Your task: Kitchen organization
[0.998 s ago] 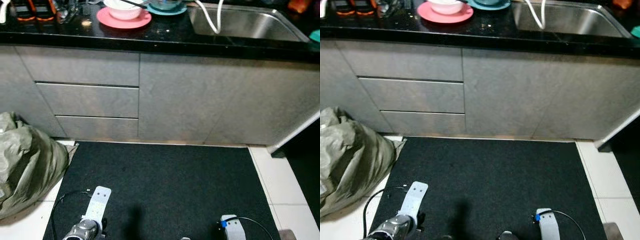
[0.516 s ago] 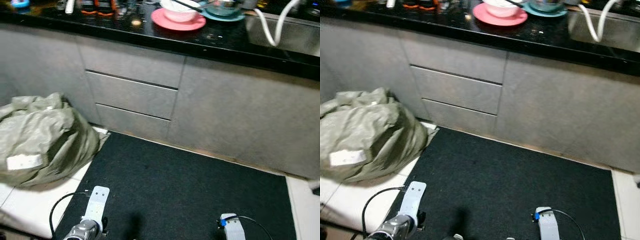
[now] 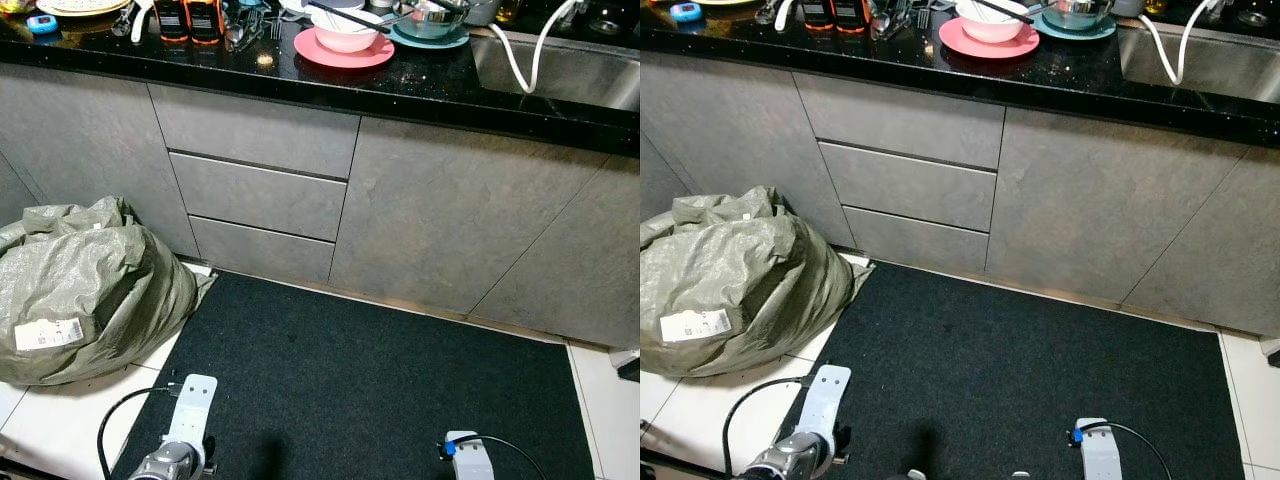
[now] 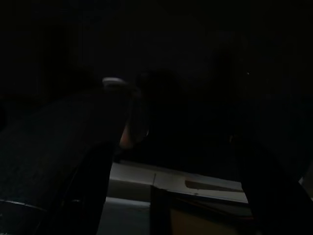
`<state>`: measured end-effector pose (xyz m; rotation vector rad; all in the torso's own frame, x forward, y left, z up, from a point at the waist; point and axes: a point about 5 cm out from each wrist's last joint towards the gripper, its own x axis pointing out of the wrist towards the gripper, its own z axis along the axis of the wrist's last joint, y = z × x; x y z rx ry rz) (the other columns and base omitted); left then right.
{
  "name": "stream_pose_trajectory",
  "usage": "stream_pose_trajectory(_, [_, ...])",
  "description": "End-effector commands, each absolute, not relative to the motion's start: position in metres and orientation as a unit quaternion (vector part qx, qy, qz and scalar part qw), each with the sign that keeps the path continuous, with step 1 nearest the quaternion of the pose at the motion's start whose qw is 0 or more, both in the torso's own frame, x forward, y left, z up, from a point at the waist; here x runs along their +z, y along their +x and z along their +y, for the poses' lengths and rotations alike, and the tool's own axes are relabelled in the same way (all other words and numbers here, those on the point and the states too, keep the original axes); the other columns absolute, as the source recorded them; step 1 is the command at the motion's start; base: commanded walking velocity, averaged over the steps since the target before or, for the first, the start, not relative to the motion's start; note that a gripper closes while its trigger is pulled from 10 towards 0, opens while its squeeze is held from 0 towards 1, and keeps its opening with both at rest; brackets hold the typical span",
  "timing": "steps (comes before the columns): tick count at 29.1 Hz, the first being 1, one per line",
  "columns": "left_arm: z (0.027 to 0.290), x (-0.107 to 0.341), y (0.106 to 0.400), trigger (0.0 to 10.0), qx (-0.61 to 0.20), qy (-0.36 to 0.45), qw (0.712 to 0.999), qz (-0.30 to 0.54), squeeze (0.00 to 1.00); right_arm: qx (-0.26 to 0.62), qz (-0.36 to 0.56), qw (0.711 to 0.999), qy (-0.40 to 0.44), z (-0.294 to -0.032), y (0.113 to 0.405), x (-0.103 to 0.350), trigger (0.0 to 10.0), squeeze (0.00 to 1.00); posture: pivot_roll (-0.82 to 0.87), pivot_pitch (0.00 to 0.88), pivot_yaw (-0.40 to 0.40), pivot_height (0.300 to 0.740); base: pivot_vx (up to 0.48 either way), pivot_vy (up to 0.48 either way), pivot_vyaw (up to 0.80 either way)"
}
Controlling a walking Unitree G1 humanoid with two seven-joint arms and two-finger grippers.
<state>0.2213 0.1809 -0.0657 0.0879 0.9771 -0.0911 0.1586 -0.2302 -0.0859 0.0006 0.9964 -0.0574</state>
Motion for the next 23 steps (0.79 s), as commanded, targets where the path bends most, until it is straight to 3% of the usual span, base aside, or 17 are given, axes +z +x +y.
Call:
stream_pose_trajectory(1, [0.1810, -0.0704, 0.2135, 10.0, -0.046, 0.040, 0.875, 0.481, 0.00, -0.036, 0.488, 0.872, 0.016, -0.2296, 0.1512, -0.0893, 10.0, 0.00, 0.01, 0.177, -0.043, 0.740, 0.311, 0.000, 0.00])
stream_pose_trajectory(12, [0.1803, -0.0699, 0.2146, 10.0, -0.050, 0.044, 0.875, 0.480, 0.00, -0.045, 0.477, 0.877, 0.042, -0.2281, 0.1526, -0.0887, 10.0, 0.00, 0.01, 0.172, -0.044, 0.740, 0.358, 0.000, 0.00])
stream_pose_trajectory(23, [0.1797, -0.0711, 0.2124, 10.0, -0.052, 0.045, 0.873, 0.483, 0.00, -0.037, 0.484, 0.874, 0.029, -0.2290, 0.1503, -0.0896, 10.0, 0.00, 0.01, 0.151, -0.042, 0.740, 0.372, 0.000, -0.78])
